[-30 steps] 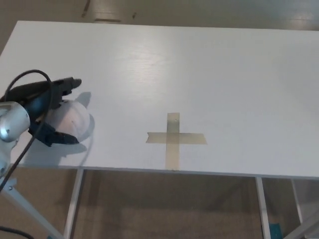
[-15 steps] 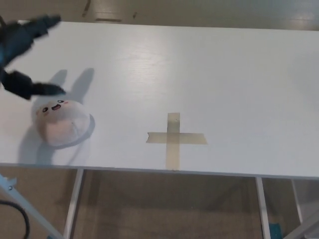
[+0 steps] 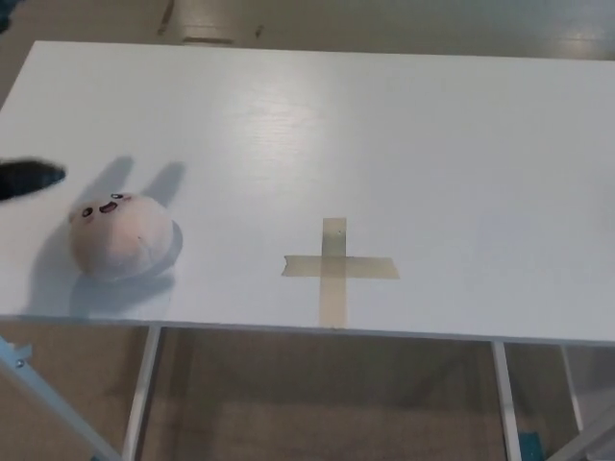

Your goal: Use the left hand to take the pink dumpling toy on a person's hand and put it on the desk.

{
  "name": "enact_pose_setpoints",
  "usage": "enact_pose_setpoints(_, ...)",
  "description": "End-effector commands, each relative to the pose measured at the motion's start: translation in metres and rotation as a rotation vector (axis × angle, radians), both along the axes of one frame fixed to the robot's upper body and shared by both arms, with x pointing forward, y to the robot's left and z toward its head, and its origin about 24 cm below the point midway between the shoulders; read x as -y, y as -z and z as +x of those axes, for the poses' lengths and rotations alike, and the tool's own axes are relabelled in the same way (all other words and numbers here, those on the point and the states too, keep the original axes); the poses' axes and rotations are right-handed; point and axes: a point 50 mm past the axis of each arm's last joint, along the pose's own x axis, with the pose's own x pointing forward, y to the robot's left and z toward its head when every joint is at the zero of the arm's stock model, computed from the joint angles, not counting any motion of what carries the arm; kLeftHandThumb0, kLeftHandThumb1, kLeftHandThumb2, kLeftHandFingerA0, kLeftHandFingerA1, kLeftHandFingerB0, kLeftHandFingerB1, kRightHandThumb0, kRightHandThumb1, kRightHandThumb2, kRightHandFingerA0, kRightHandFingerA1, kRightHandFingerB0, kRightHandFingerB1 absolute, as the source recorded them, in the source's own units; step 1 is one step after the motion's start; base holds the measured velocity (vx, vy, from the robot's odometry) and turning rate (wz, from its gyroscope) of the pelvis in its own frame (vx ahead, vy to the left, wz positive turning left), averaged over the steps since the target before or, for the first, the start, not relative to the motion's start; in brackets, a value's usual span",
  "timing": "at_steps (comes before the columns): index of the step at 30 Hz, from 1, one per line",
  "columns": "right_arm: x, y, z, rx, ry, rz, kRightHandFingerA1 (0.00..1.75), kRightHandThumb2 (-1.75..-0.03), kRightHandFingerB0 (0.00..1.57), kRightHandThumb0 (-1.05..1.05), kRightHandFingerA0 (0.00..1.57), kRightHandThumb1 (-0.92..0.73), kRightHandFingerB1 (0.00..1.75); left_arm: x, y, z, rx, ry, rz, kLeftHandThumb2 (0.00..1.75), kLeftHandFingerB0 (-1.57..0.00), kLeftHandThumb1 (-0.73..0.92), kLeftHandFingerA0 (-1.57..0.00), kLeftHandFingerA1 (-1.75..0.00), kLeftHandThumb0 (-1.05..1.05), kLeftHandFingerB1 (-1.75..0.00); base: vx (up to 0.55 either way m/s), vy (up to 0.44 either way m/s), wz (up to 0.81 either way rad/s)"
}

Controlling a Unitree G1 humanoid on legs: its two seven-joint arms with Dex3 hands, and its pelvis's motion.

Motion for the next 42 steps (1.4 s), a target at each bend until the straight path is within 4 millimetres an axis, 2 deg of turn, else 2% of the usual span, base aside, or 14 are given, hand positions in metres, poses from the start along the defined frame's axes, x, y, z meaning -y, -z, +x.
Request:
enact_pose_setpoints(1,0.002,0.005,-0.015,-0.040,-0.002,0.002,0.43,-0.61,0.50,-0.26,0.56,-0.70,0.41,0.010,0.018,-0.078,0.092,0.234,-0.110,0.54,-0.34,0.45,-0.29,-0.35,-0.52,-0.32,0.00,0.000,0.00)
enact_pose_setpoints(4,0.002,0.006,-0.017,-0.049,-0.004,-0.002,0.43,-0.61,0.51,-0.26,0.56,-0.69,0.42,0.010,0.033,-0.109,0.052,0.254,-0.209,0.54,-0.45,0.47,-0.41,-0.39,-0.45,-0.36,0.00,0.000,0.00)
enact_pose_setpoints(5,0.001,0.007,-0.018,-0.054,-0.010,-0.005,0.43,-0.61,0.51,-0.25,0.56,-0.69,0.42,0.010,0.039,-0.120,0.025,0.256,-0.240,0.73,-0.41,0.39,-0.41,-0.49,-0.53,-0.46,0.00,0.000,0.00)
enact_pose_setpoints(9,0.000,0.008,-0.020,-0.061,-0.018,-0.011,0.43,-0.61,0.51,-0.25,0.56,-0.69,0.42,0.009,0.055,-0.145,-0.060,0.258,-0.330,0.54,-0.54,0.48,-0.57,-0.43,-0.42,-0.40,0.00,0.000,0.00)
enact_pose_setpoints(10,-0.001,0.009,-0.022,-0.064,-0.021,-0.014,0.43,-0.61,0.51,-0.26,0.57,-0.69,0.41,0.008,0.069,-0.153,-0.131,0.262,-0.383,0.79,-0.45,0.38,-0.62,-0.62,-0.42,-0.52,0.00,0.000,0.00)
enact_pose_setpoints(12,-0.002,0.010,-0.024,-0.067,-0.025,-0.014,0.43,-0.61,0.50,-0.26,0.57,-0.69,0.41,0.006,0.084,-0.161,-0.199,0.253,-0.423,0.79,-0.50,0.39,-0.68,-0.64,-0.42,-0.55,0.00,0.000,0.00)
enact_pose_setpoints(20,-0.004,0.011,-0.026,-0.067,-0.008,-0.011,0.44,-0.61,0.51,-0.25,0.60,-0.70,0.42,-0.007,0.155,-0.200,-0.524,0.035,-0.498,0.80,-0.50,0.41,-0.64,-0.62,-0.45,-0.54,0.00,0.000,0.00)
enact_pose_setpoints(28,-0.006,0.013,-0.027,-0.073,-0.019,-0.013,0.45,-0.61,0.53,-0.24,0.62,-0.70,0.42,-0.025,0.210,-0.199,-0.674,-0.103,-0.475,0.81,-0.45,0.43,-0.60,-0.59,-0.48,-0.51,0.00,0.000,0.00)
enact_pose_setpoints(30,-0.008,0.015,-0.032,-0.084,-0.016,-0.006,0.45,-0.61,0.53,-0.24,0.62,-0.70,0.42,-0.035,0.240,-0.194,-0.776,-0.201,-0.420,0.57,-0.53,0.54,-0.59,-0.42,-0.46,-0.39,0.00,0.000,0.00)
enact_pose_setpoints(33,-0.008,0.019,-0.044,-0.107,-0.009,-0.003,0.45,-0.61,0.51,-0.24,0.62,-0.70,0.42,-0.044,0.277,-0.184,-0.922,-0.322,-0.338,0.58,-0.42,0.59,-0.49,-0.38,-0.49,-0.35,0.00,0.000,0.00)
enact_pose_setpoints(34,-0.008,0.020,-0.049,-0.116,-0.007,-0.002,0.45,-0.61,0.52,-0.24,0.61,-0.70,0.42,-0.046,0.290,-0.182,-0.977,-0.360,-0.322,0.85,-0.26,0.48,-0.40,-0.53,-0.53,-0.45,0.00,0.000,0.00)
enact_pose_setpoints(39,-0.009,0.022,-0.055,-0.123,-0.007,-0.002,0.45,-0.61,0.52,-0.25,0.62,-0.70,0.42,-0.051,0.325,-0.166,-1.128,-0.468,-0.314,0.85,-0.20,0.49,-0.34,-0.51,-0.56,-0.43,0.00,0.000,0.00)
enact_pose_setpoints(40,-0.009,0.021,-0.054,-0.122,-0.007,-0.003,0.45,-0.61,0.52,-0.24,0.62,-0.70,0.42,-0.052,0.329,-0.161,-1.148,-0.489,-0.317,0.59,-0.29,0.65,-0.35,-0.34,-0.56,-0.31,0.00,0.000,0.00)
enact_pose_setpoints(42,-0.008,0.021,-0.054,-0.119,-0.001,-0.004,0.45,-0.61,0.52,-0.24,0.63,-0.70,0.42,-0.055,0.336,-0.151,-1.184,-0.537,-0.326,0.60,-0.29,0.65,-0.34,-0.33,-0.57,-0.30,0.00,0.000,0.00)
